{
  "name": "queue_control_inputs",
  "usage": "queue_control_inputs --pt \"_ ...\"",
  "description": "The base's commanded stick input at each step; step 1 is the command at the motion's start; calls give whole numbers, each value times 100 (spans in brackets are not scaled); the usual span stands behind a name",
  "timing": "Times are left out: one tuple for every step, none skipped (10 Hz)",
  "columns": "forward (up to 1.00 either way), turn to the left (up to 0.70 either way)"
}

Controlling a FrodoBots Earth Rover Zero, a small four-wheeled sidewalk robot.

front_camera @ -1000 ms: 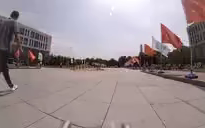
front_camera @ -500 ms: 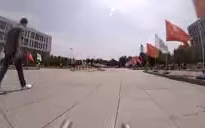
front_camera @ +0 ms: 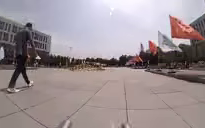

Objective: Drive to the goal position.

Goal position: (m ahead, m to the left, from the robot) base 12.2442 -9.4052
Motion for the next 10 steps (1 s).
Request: queue_control_inputs --pt "100 -4" --pt "100 0" --pt "100 0" --pt "100 -7" --pt "100 -3" --pt "100 0" --pt "100 -8" --pt "100 -15" --pt "100 -4" --pt "100 0"
